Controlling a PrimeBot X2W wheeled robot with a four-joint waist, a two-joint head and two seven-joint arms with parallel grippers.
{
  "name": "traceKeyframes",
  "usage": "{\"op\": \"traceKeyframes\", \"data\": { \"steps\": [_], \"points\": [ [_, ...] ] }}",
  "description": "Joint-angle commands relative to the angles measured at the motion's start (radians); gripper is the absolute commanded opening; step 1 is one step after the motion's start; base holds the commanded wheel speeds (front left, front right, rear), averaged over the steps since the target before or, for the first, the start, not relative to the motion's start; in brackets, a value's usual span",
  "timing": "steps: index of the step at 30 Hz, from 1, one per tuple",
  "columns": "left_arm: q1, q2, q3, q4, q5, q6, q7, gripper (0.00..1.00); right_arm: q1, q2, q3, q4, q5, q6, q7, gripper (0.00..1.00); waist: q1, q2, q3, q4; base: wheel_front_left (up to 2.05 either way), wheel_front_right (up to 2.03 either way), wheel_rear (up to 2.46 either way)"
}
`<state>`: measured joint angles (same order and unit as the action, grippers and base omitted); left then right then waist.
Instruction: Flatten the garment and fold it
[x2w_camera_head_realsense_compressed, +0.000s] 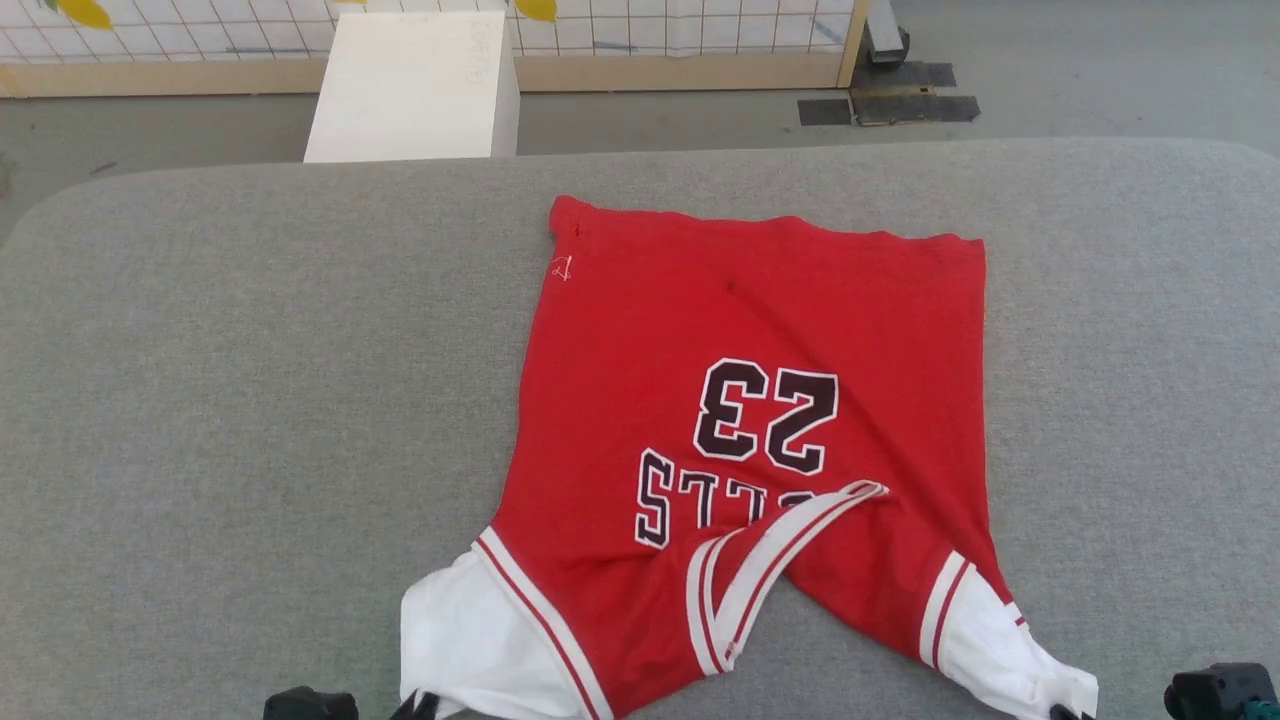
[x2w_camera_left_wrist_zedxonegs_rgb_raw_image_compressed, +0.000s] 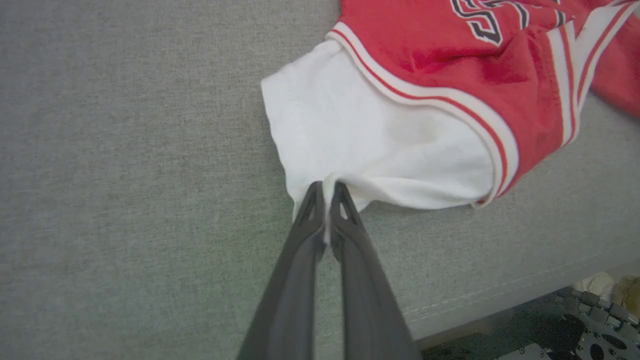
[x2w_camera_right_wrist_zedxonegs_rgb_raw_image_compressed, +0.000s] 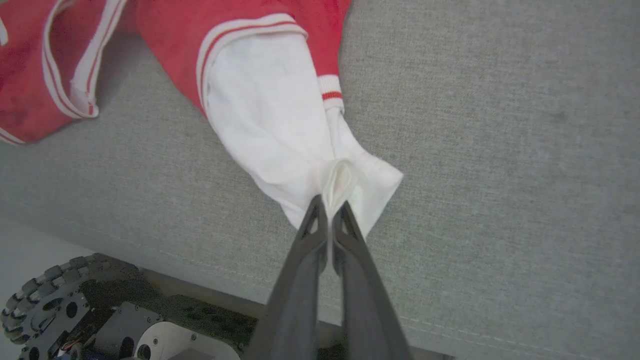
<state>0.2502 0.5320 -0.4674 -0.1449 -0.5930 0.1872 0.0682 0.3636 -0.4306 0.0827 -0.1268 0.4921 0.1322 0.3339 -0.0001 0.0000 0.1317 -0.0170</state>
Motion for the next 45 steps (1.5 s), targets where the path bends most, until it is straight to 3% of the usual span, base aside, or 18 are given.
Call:
{"op": "traceKeyframes", "data": {
  "steps": [1, 2, 3, 7, 11, 17, 23, 28, 37, 40, 41, 42, 43, 45],
  "points": [
    [0.006, 0.003, 0.001, -0.010, -0.005, 0.008, 0.000, 0.00, -0.005, 0.003, 0.003, 0.006, 0.012, -0.002, -0.011, 0.25, 0.0001, 0.0000, -0.005, 0.003, 0.00, 0.00, 0.00],
    [0.004, 0.003, 0.000, -0.016, -0.005, 0.009, 0.002, 0.00, -0.013, 0.005, 0.002, 0.008, 0.019, -0.002, -0.018, 0.76, 0.0001, 0.0000, -0.007, 0.004, 0.00, 0.00, 0.00],
    [0.002, 0.003, -0.001, -0.023, -0.006, 0.009, 0.005, 0.00, -0.023, 0.012, -0.003, 0.014, 0.032, -0.002, -0.022, 1.00, 0.0001, 0.0000, -0.007, 0.006, 0.00, 0.00, 0.00],
    [-0.004, 0.008, -0.003, -0.054, -0.005, 0.011, 0.014, 0.00, -0.065, 0.008, -0.011, -0.027, 0.123, -0.002, 0.001, 1.00, 0.0001, 0.0000, 0.002, 0.012, 0.00, 0.00, 0.00],
    [-0.016, 0.008, 0.000, -0.098, 0.003, 0.019, 0.013, 0.00, -0.154, -0.008, -0.115, -0.120, 0.227, -0.002, 0.067, 1.00, 0.0001, 0.0000, 0.037, 0.021, 0.00, 0.00, 0.00],
    [-0.070, 0.000, -0.004, -0.178, 0.037, 0.037, 0.022, 0.00, -0.443, -0.080, -0.252, -0.157, 0.162, -0.002, 0.180, 1.00, 0.0001, 0.0000, 0.134, 0.044, 0.00, 0.00, 0.00],
    [-0.147, -0.013, -0.039, -0.237, 0.073, 0.024, 0.049, 0.00, -0.795, -0.078, -0.228, -0.026, 0.046, -0.002, 0.335, 1.00, 0.0001, 0.0000, 0.257, 0.082, 0.00, 0.00, 0.00],
    [-0.219, -0.040, -0.072, -0.247, 0.100, 0.008, 0.065, 0.00, -1.004, -0.027, -0.210, 0.142, -0.052, -0.002, 0.413, 1.00, 0.0001, 0.0000, 0.346, 0.121, 0.00, 0.00, 0.00],
    [-0.302, -0.080, -0.107, -0.249, 0.134, -0.004, 0.070, 0.00, -1.160, 0.018, -0.253, 0.329, -0.205, -0.002, 0.456, 1.00, 0.0001, 0.0000, 0.475, 0.182, 0.00, 0.00, 0.00],
    [-0.330, -0.096, -0.118, -0.235, 0.144, -0.007, 0.065, 0.00, -1.166, 0.039, -0.283, 0.393, -0.251, -0.002, 0.539, 1.00, 0.0001, 0.0000, 0.502, 0.199, 0.00, 0.00, 0.00],
    [-0.333, -0.098, -0.118, -0.233, 0.144, -0.007, 0.064, 0.00, -1.165, 0.044, -0.290, 0.398, -0.254, -0.002, 0.554, 0.97, 0.0001, 0.0000, 0.504, 0.200, 0.00, 0.00, 0.00],
    [-0.337, -0.100, -0.119, -0.229, 0.145, -0.007, 0.063, 0.00, -1.164, 0.049, -0.298, 0.402, -0.262, -0.002, 0.567, 0.59, 0.0001, 0.0000, 0.504, 0.202, 0.00, 0.00, 0.00],
    [-0.340, -0.102, -0.119, -0.226, 0.145, -0.007, 0.061, 0.00, -1.161, 0.054, -0.303, 0.402, -0.269, -0.002, 0.576, 0.03, 0.0001, 0.0000, 0.504, 0.203, 0.00, 0.00, 0.00],
    [-0.344, -0.103, -0.118, -0.222, 0.146, -0.005, 0.058, 0.00, -1.157, 0.061, -0.306, 0.399, -0.274, -0.002, 0.581, 0.00, 0.0001, 0.0000, 0.498, 0.201, 0.00, 0.00, 0.00]
  ]
}}
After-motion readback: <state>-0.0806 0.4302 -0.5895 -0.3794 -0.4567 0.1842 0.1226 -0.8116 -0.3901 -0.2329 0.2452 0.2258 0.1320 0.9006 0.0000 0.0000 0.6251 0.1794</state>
